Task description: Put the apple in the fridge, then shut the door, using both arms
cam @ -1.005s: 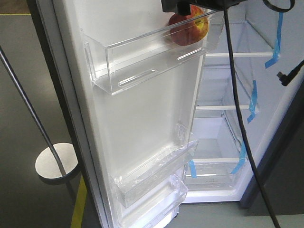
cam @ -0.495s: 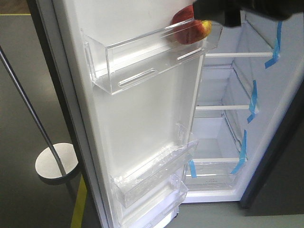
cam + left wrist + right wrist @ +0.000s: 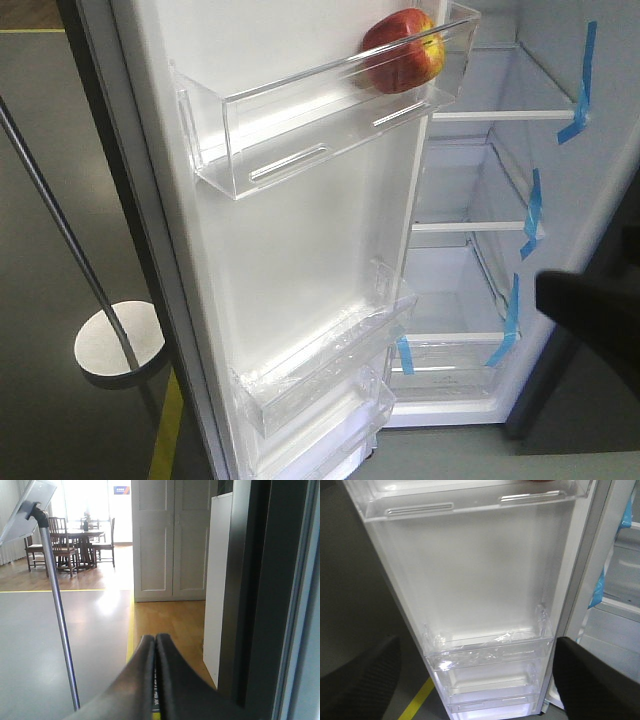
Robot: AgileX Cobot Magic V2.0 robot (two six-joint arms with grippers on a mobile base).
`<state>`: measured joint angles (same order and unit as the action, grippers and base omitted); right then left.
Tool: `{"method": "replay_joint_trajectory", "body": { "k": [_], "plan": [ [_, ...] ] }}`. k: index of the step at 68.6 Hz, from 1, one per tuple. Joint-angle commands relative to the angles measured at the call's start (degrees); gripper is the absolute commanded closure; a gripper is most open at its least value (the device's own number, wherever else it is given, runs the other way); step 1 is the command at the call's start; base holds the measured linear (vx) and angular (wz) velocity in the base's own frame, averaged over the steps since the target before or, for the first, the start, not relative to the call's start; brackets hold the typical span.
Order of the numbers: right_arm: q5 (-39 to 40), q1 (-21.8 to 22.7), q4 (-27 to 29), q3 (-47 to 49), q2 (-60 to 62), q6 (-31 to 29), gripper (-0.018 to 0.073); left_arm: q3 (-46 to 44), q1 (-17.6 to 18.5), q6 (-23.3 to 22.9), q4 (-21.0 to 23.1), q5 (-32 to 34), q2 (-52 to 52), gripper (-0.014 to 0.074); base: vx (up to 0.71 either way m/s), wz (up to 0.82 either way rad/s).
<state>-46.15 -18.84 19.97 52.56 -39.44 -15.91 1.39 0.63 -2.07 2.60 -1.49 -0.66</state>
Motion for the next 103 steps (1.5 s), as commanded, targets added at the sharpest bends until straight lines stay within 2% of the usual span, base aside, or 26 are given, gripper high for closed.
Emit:
{"method": "replay_joint_trajectory", "body": {
  "k": [1, 12, 22, 39, 80, 87, 95, 103],
  "plan": [
    [2.5, 0.0, 2.5, -3.5, 5.7, -0.1, -0.0027, 0.7, 0.0, -0.5, 0.6, 4.2, -0.8, 0.0603, 0.0, 0.0],
    [0.0, 0.0, 5.3, -10.6, 14.9, -0.1, -0.0027, 0.7, 0.0, -0.5, 0.6, 4.2, -0.8, 0.0603, 0.0, 0.0],
    [-2.1, 0.0, 5.6, -15.7, 20.8, -0.1, -0.0027, 0.7, 0.0, -0.5, 0.6, 4.2, -0.8, 0.0603, 0.0, 0.0],
    [-8.1, 0.0, 8.0, -21.3, 24.5, 0.1, -0.0027, 0.7, 0.0, -0.5, 0.6, 4.2, -0.8, 0.0603, 0.0, 0.0],
    [-9.0, 0.0, 8.0, -21.6, 24.5, 0.1, -0.0027, 0.7, 0.0, -0.5, 0.6, 6.5, -0.8, 0.0603, 0.0, 0.0],
    [-9.0, 0.0, 8.0, -21.6, 24.5, 0.1, -0.0027, 0.7, 0.0, -3.0, 0.7, 8.1, -0.8, 0.0603, 0.0, 0.0],
    [-9.0, 0.0, 8.0, -21.6, 24.5, 0.1, -0.0027, -0.4, 0.0, -5.4, 0.7, 12.8, -0.8, 0.0603, 0.0, 0.0],
    [-9.0, 0.0, 8.0, -21.6, 24.5, 0.1, -0.0027, -4.7, 0.0, -6.2, 0.7, 11.6, 0.1, 0.0603, 0.0, 0.0]
  ]
}}
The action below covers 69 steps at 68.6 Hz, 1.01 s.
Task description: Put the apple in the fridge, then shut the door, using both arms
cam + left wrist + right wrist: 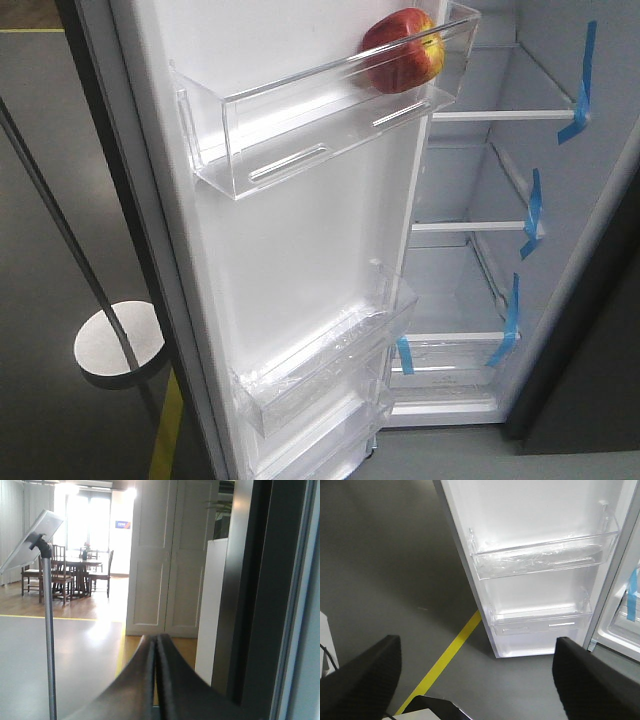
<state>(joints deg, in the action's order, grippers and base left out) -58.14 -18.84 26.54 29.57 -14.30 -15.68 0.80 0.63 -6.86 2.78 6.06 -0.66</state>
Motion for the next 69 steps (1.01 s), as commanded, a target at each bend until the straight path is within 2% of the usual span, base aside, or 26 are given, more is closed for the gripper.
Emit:
{"method": "replay_joint_trajectory", "body": {
  "k": [1, 8, 21, 33, 51, 60, 69],
  "plan": [
    [3.0, 0.0, 1.4, 1.4, -0.6, -0.2, -0.0027, -4.8, 0.0, -1.4, 0.5, 3.7, 0.4, 0.0603, 0.0, 0.0],
    [3.0, 0.0, 1.4, 1.4, -0.6, -0.2, -0.0027, -11.2, 0.0, -1.3, 0.4, 0.0, 4.8, 0.0603, 0.0, 0.0],
    [3.0, 0.0, 1.4, 1.4, -0.6, -0.2, -0.0027, -23.4, 0.0, 0.4, -2.1, -11.0, 16.7, 0.0603, 0.0, 0.0],
    [3.0, 0.0, 1.4, 1.4, -0.6, -0.2, -0.0027, -33.6, 0.0, 1.4, -4.5, -22.0, 31.1, 0.0603, 0.0, 0.0],
    [3.0, 0.0, 1.4, 1.4, -0.6, -0.2, -0.0027, -47.4, 0.0, 4.0, -4.6, -36.7, 52.9, 0.0603, 0.0, 0.0],
    [3.0, 0.0, 1.4, 1.4, -0.6, -0.2, -0.0027, -54.0, 0.0, 4.9, -4.6, -42.5, 62.8, 0.0603, 0.0, 0.0],
    [3.0, 0.0, 1.4, 1.4, -0.6, -0.2, -0.0027, -60.0, 0.0, 6.0, -4.4, -45.0, 71.1, 0.0603, 0.0, 0.0]
  ]
}}
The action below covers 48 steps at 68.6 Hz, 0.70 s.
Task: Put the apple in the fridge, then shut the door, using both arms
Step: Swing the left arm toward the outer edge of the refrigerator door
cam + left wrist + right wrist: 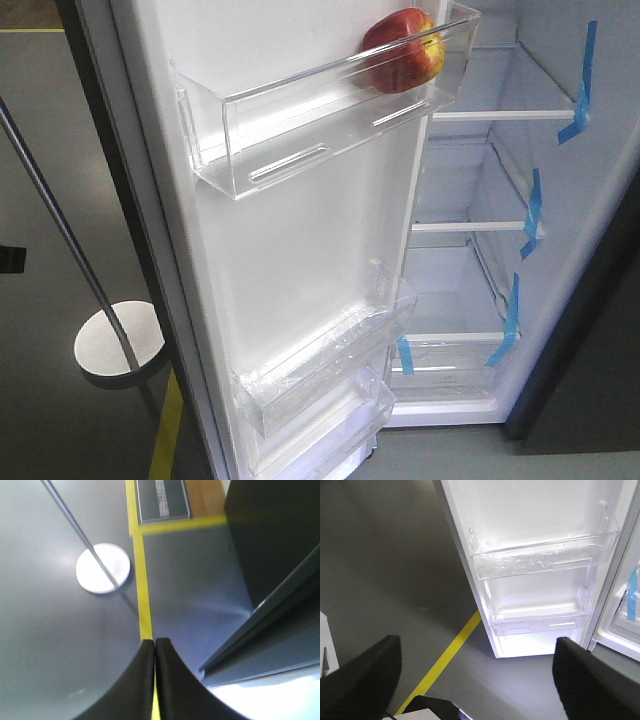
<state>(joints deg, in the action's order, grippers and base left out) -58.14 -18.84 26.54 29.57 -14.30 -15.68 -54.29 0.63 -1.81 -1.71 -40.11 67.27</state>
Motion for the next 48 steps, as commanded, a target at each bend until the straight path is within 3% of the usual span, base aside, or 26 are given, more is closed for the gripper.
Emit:
{"method": "replay_joint_trajectory", "body": {
  "k": [1, 11, 31, 48],
  "plan": [
    [3.0, 0.0, 1.4, 1.4, -0.6, -0.2, -0.0027, -5.5, 0.1, 1.3, 0.3, 0.9, 3.9, 0.0603, 0.0, 0.0],
    [3.0, 0.0, 1.4, 1.4, -0.6, -0.2, -0.0027, -11.8, 0.1, 4.6, 2.4, -1.0, 10.5, 0.0603, 0.0, 0.0],
    [3.0, 0.0, 1.4, 1.4, -0.6, -0.2, -0.0027, -24.1, 0.1, 13.2, 12.9, -5.5, 21.9, 0.0603, 0.0, 0.0],
    [3.0, 0.0, 1.4, 1.4, -0.6, -0.2, -0.0027, -32.1, 0.1, 15.7, 21.0, -7.0, 29.8, 0.0603, 0.0, 0.0]
  ]
}}
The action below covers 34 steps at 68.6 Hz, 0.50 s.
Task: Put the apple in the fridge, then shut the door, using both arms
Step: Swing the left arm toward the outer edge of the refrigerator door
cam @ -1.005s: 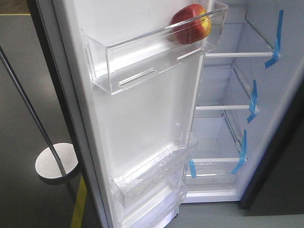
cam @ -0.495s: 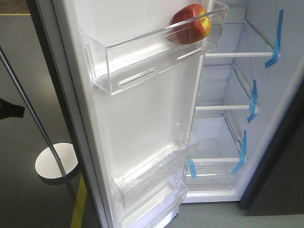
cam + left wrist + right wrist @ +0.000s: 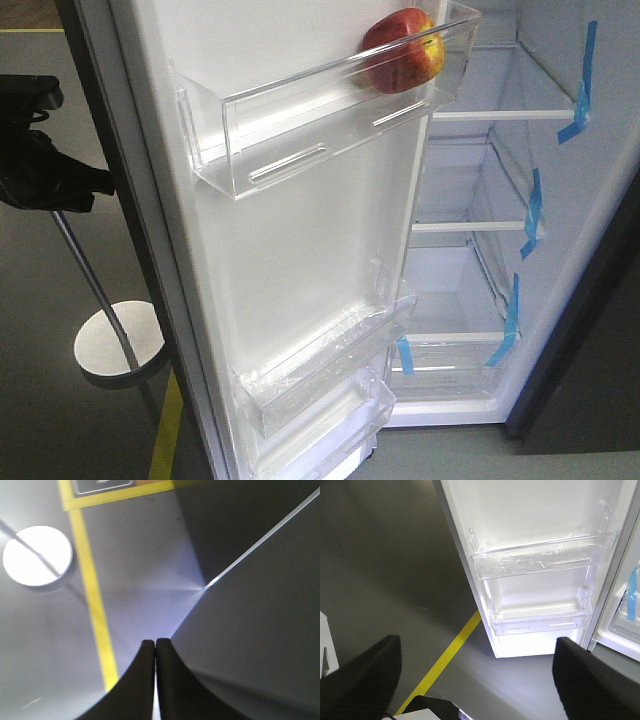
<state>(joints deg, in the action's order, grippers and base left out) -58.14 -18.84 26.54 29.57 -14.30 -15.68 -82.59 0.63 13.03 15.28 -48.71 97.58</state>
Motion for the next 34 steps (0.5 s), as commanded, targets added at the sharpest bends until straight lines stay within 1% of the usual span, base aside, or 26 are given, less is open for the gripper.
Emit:
{"method": "replay_joint_trajectory", "body": {
  "k": [1, 8, 15, 19, 22, 34],
  "plan": [
    [3.0, 0.0, 1.4, 1.4, -0.6, -0.2, -0.0027, -4.4, 0.1, 1.2, 4.8, 1.4, 0.1, 0.0603, 0.0, 0.0],
    [3.0, 0.0, 1.4, 1.4, -0.6, -0.2, -0.0027, -6.5, 0.1, 3.6, 9.4, 0.5, 2.2, 0.0603, 0.0, 0.0],
    [3.0, 0.0, 1.4, 1.4, -0.6, -0.2, -0.0027, -7.2, 0.1, 6.3, 15.0, -0.1, 3.4, 0.0603, 0.0, 0.0],
    [3.0, 0.0, 1.4, 1.4, -0.6, -0.2, -0.0027, -7.2, 0.1, 9.3, 18.8, -0.8, 3.7, 0.0603, 0.0, 0.0],
    [3.0, 0.0, 1.4, 1.4, -0.6, -0.2, -0.0027, -7.2, 0.1, 11.6, 20.8, -1.2, 3.8, 0.0603, 0.0, 0.0],
    [2.9, 0.0, 1.4, 1.4, -0.6, -0.2, -0.0027, -7.2, 0.5, 17.6, 28.5, -3.2, 3.5, 0.0603, 0.0, 0.0]
  ]
}}
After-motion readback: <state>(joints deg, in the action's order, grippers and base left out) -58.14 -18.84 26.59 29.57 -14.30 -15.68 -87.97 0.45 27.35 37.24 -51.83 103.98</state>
